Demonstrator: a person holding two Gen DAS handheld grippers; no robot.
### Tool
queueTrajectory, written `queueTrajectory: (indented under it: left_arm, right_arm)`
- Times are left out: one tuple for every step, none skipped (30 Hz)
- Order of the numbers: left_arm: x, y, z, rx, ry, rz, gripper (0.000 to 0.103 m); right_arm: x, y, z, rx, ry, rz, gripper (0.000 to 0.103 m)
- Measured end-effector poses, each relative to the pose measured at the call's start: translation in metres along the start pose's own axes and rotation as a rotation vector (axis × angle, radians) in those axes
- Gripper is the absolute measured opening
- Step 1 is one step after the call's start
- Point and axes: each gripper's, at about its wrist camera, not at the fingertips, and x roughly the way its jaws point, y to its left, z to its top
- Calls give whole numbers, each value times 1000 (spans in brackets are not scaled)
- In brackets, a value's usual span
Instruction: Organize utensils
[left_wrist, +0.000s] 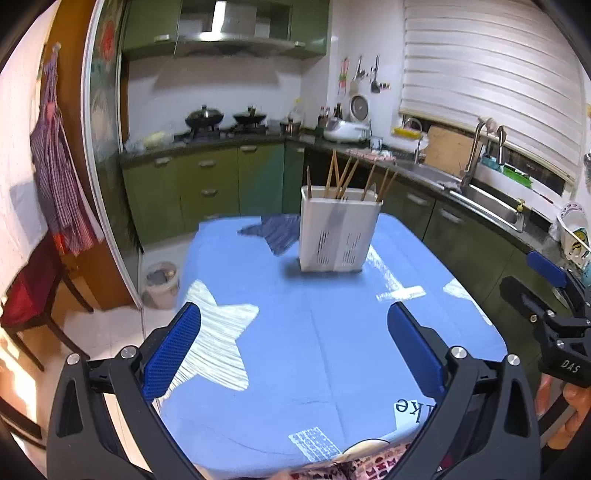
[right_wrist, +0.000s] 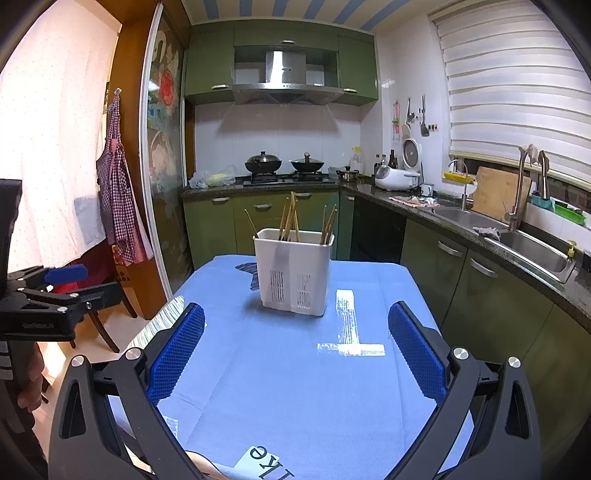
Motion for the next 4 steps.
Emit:
queueTrajectory:
  left_arm:
    - [5,1,0,0,13,-9,96]
    - [10,1,-1,2,20,-7,96]
    - [15,0,-2,6,28,2,96]
    - [23,0,-3,12,39,16,96]
  right_arm:
    - [2,-1,-1,1,5,-1,98]
    - [4,-1,-2,2,9,-3,98]
    - [8,-3,-3,4,16,-5,98]
    - [11,-5,-4,6,24,-9,98]
